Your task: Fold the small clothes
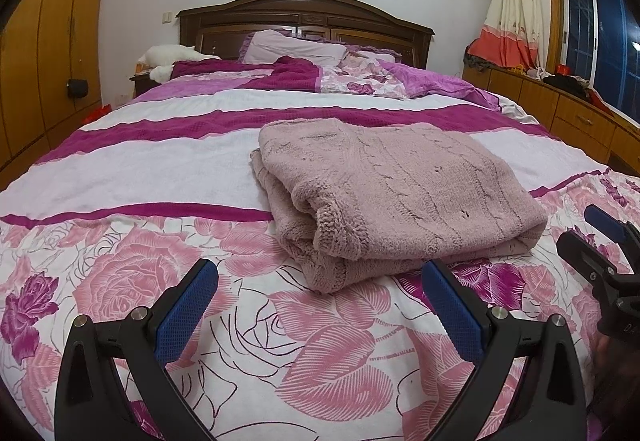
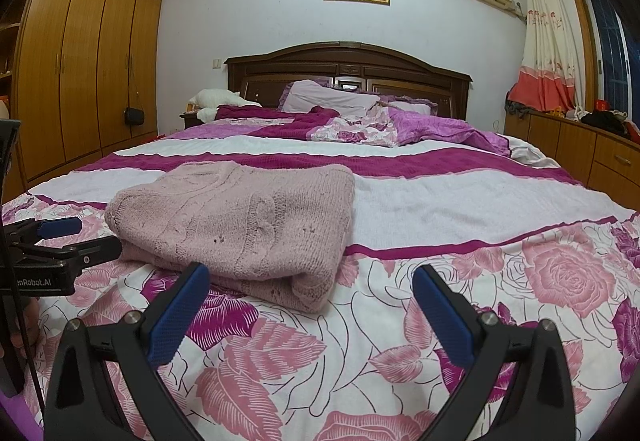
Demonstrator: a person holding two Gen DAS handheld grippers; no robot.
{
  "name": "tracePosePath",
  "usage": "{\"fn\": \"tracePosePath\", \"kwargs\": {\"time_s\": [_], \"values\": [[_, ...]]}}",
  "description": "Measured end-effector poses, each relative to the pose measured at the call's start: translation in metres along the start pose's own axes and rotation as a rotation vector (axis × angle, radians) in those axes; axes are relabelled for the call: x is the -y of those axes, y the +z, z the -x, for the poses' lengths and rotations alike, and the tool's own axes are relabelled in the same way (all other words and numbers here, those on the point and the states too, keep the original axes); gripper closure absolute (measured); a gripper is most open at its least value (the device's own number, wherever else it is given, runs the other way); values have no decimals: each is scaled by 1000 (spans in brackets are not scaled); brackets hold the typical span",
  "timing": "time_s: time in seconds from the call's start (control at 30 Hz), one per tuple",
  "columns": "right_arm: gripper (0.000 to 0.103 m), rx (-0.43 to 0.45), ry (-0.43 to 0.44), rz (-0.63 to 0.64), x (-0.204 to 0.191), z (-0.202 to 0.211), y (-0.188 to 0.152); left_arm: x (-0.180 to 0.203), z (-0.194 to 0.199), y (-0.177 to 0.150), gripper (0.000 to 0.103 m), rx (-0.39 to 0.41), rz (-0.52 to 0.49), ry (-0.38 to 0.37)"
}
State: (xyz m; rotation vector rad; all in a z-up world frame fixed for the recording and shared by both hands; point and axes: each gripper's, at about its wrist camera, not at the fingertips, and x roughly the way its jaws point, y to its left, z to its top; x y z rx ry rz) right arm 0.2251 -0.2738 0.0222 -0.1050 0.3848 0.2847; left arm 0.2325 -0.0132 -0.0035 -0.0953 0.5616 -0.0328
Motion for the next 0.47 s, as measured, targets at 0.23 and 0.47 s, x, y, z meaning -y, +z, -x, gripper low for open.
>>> {"fn": "tracePosePath", "kwargs": {"time_s": [0.23, 0.47], "values": [[0, -1, 0, 1, 0, 0, -1, -1, -2, -1, 19, -5, 0, 3], [0, -1, 0, 1, 0, 0, -1, -3, -4, -2, 19, -13, 0, 6]]}}
